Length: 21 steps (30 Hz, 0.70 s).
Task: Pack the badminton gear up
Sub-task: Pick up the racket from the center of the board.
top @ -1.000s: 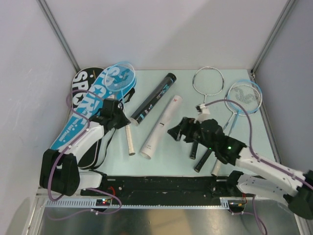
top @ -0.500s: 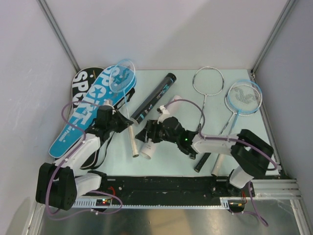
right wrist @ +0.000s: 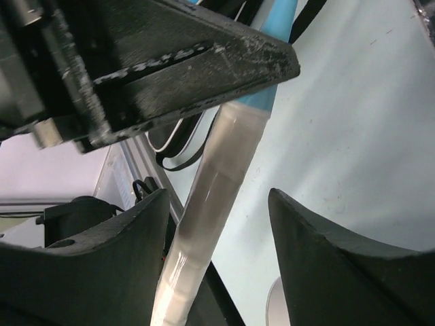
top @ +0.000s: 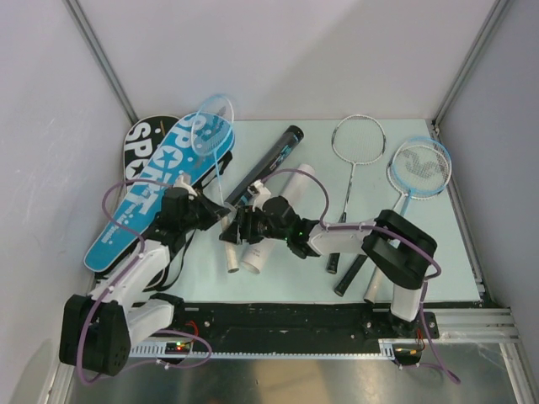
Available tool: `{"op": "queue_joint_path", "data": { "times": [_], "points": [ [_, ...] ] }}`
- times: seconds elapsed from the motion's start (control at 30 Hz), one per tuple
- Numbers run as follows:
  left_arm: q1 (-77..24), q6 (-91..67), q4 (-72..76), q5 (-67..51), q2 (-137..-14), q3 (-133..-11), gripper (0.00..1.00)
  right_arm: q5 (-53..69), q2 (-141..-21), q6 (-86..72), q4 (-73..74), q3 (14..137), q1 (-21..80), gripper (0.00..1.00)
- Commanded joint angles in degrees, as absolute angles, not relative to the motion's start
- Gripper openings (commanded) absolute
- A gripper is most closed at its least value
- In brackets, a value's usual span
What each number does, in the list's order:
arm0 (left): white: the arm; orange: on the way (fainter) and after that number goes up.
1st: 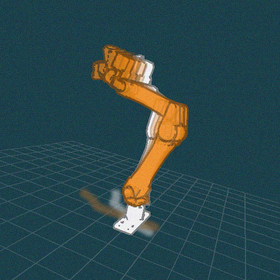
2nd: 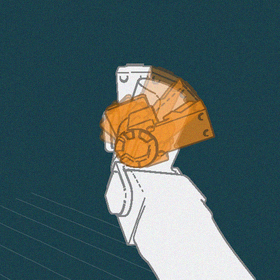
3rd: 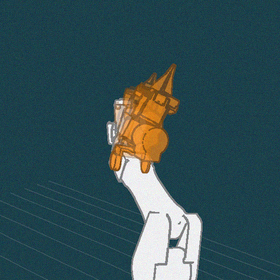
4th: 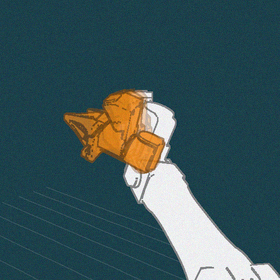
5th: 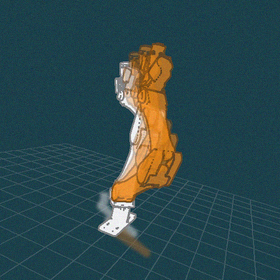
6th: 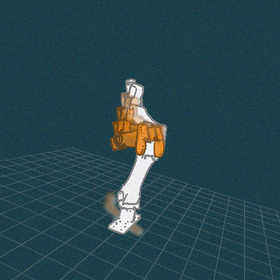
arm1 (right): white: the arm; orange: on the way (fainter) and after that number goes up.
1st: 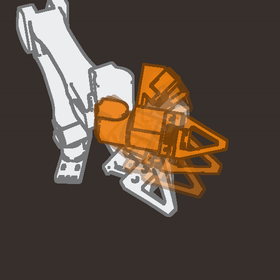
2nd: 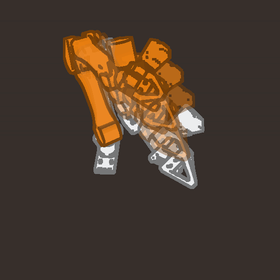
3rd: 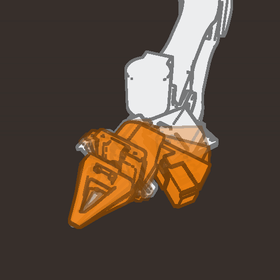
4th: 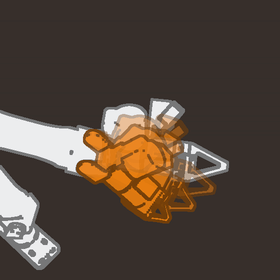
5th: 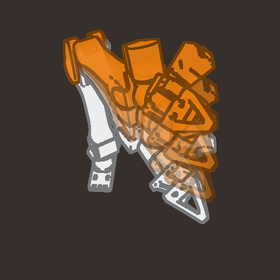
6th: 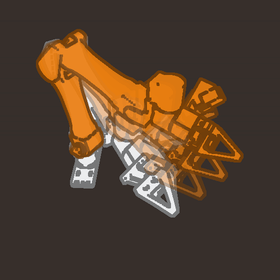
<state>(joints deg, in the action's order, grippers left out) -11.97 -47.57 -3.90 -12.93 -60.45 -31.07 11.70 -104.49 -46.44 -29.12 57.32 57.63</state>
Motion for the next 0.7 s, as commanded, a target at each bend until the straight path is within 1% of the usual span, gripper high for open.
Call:
{"op": "queue_joint_path", "data": {
  "times": [0.0,0.4,0.5,0.53,0.6,0.63,0.67],
  "points": [
    [-11.5,-47.4,2.4,-15.5,-56.5,-30.1,0.0,13.5,-107.3,-44.7,-31.3,61.5,57.3,0.64],
    [-11.5,-53.3,4.9,-13.5,-50.4,-25.8,0.0,12.4,-108.9,-46.0,-34.0,62.5,56.7,0.46],
    [-11.6,-54.1,5.4,-13.0,-49.5,-25.3,0.0,11.5,-108.5,-45.8,-34.9,62.0,57.0,0.4],
    [-11.5,-54.2,5.5,-12.9,-49.2,-25.4,0.0,11.3,-108.3,-45.8,-35.5,61.8,57.0,0.36],
    [-11.6,-54.1,5.6,-12.9,-49.1,-25.6,0.0,10.9,-107.9,-45.7,-36.2,61.3,57.0,0.15],
    [-11.6,-53.9,5.5,-13.1,-49.1,-25.8,0.01,10.5,-107.7,-45.6,-36.3,61.1,57.0,0.07],
    [-11.5,-53.3,5.5,-13.2,-49.1,-26.1,0.06,10.4,-107.2,-45.6,-36.5,60.6,57.0,0.04]
  ]
}}
